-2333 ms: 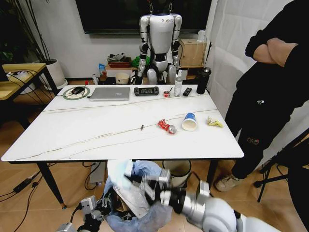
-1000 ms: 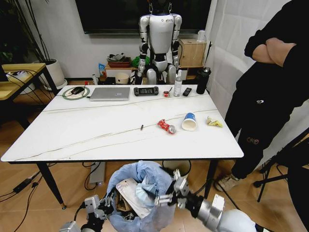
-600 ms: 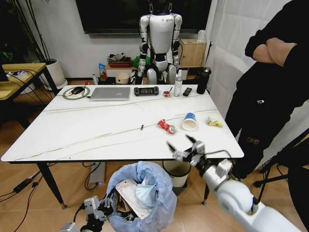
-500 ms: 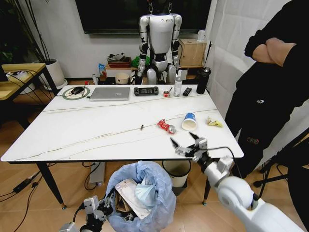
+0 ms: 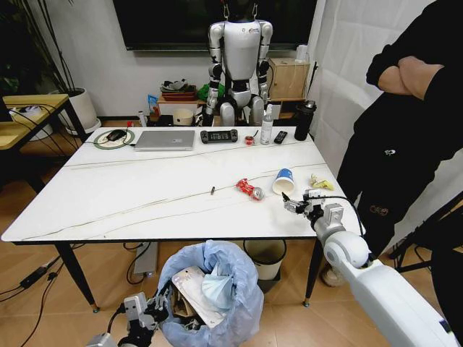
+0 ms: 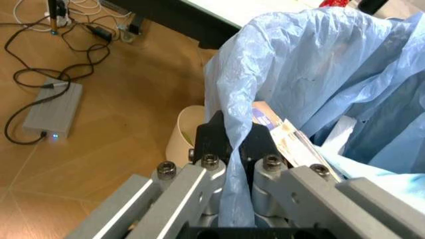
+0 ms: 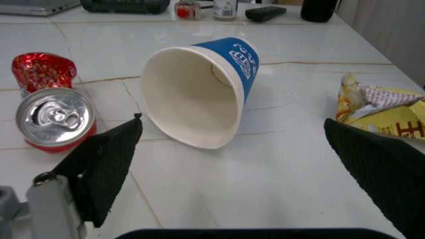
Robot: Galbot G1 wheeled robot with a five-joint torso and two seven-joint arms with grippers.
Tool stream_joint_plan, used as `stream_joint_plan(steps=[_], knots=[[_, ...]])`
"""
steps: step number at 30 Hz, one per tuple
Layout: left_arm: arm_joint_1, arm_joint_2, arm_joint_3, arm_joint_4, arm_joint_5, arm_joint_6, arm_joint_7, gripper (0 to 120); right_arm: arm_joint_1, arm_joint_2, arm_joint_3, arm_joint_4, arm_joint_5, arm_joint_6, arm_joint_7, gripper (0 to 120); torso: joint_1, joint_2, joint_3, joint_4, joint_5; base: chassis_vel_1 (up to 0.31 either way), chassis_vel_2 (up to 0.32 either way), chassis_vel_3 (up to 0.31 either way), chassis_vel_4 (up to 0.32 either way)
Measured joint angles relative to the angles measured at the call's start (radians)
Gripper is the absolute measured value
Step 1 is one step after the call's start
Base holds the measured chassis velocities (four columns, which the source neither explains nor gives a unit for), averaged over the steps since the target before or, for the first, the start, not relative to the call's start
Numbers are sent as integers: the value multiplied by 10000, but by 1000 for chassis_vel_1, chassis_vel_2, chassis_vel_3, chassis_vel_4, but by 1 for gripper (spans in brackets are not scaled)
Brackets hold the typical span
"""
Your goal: Pick up the trash bin and place the trash from the table into it.
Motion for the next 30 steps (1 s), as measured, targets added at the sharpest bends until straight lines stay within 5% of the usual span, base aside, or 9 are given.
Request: stream_joint_plan(steps=[12, 25, 30], knots=[[-52, -108, 2, 95, 31, -9, 9, 0, 1636, 605, -490, -1852, 93, 230, -226, 53, 0, 0, 0, 1, -1, 0, 0, 0, 0], [-85, -71, -60, 121, 5, -5, 9, 0, 1676, 644, -534, -2092, 75, 355, -294, 6, -2, 0, -1, 0, 0, 0, 0, 0, 0], [-106, -44, -63, 139, -19, -2, 9, 0, 1639, 624, -529, -1983, 147, 347, -281, 0, -2, 0, -1, 0, 0, 0, 0, 0, 0]])
